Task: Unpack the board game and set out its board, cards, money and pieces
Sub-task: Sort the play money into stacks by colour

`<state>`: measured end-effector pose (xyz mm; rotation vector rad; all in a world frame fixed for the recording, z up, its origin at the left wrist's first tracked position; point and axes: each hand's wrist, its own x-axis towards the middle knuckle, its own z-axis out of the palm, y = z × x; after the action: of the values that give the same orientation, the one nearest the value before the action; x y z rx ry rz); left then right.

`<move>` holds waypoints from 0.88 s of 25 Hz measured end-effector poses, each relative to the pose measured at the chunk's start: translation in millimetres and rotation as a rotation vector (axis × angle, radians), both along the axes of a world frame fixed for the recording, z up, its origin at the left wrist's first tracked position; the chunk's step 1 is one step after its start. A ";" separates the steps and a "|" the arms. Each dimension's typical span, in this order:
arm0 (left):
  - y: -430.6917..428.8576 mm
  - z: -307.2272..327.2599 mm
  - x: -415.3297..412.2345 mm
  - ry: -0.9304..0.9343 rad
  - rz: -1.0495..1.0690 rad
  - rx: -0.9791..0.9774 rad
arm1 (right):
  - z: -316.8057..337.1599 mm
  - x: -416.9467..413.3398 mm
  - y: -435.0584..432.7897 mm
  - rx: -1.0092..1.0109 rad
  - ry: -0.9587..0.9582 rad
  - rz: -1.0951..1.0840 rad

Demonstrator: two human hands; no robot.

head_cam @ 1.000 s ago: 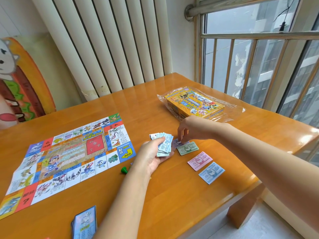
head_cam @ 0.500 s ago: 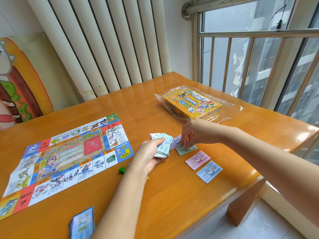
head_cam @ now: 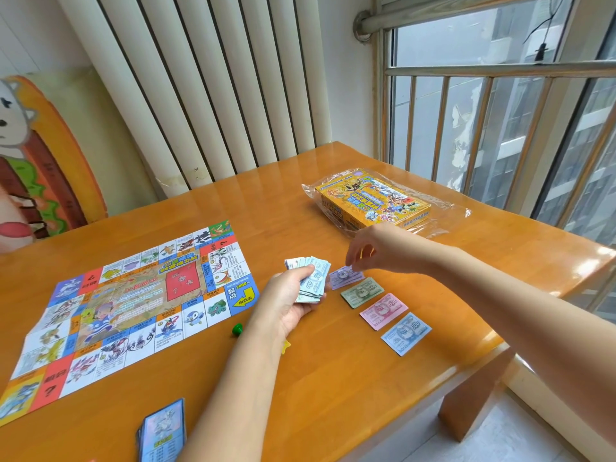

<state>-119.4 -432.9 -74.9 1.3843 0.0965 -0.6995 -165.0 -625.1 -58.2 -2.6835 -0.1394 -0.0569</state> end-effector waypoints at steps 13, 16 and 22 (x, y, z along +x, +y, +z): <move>1.0 3.1 2.8 0.134 0.034 -0.115 | 13.5 30.4 25.5 -0.320 0.302 0.093; 1.5 3.4 2.5 0.138 0.019 -0.124 | 12.9 30.9 27.7 -0.316 0.301 0.097; 4.5 6.2 3.9 0.141 -0.001 -0.119 | 13.5 27.6 21.9 -0.241 0.307 0.103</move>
<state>-115.5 -428.4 -68.7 1.2214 0.1628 -0.7911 -137.5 -603.1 -44.7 -2.8773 -0.1975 0.4276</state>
